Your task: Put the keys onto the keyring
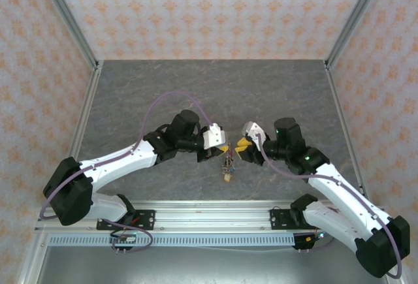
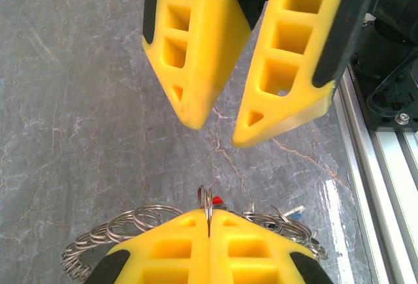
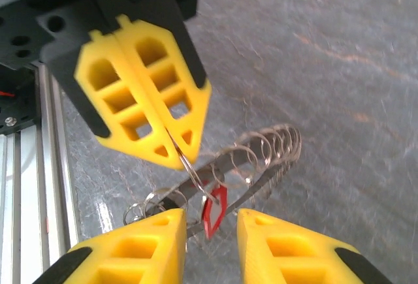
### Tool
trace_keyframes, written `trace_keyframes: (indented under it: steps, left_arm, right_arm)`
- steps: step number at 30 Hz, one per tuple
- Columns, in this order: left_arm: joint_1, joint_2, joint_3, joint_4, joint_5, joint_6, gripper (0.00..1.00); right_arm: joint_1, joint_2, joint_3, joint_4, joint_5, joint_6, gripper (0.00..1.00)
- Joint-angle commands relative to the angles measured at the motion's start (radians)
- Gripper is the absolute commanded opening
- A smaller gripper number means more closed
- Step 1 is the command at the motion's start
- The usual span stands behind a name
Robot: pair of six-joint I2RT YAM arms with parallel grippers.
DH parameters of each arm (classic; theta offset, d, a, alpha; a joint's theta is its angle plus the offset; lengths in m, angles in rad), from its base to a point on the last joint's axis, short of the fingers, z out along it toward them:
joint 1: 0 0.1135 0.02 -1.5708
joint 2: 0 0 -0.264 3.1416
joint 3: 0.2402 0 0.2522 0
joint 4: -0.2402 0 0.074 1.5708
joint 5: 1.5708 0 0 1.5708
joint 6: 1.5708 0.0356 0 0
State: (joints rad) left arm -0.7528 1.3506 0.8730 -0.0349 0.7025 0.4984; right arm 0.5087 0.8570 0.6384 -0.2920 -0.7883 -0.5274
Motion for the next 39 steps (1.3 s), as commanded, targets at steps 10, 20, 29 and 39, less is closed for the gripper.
trace_keyframes:
  steps: [10,20,29,39]
  left_arm:
    - [-0.005,-0.042,0.012,0.042,0.048,0.003,0.0]
    - [-0.005,-0.036,0.023,0.035,0.051,0.001,0.0]
    - [-0.005,-0.047,0.022,0.0,0.014,0.019,0.0]
    - [-0.005,-0.035,0.031,0.019,0.05,0.008,0.0]
  right_arm:
    - [-0.002,0.097,-0.002,0.134,-0.103,-0.148,0.27]
    - [-0.002,0.115,-0.008,0.124,-0.127,-0.165,0.24]
    - [-0.002,0.021,-0.002,0.03,-0.048,-0.224,0.26]
    - [-0.002,0.086,-0.028,0.17,-0.16,-0.157,0.26]
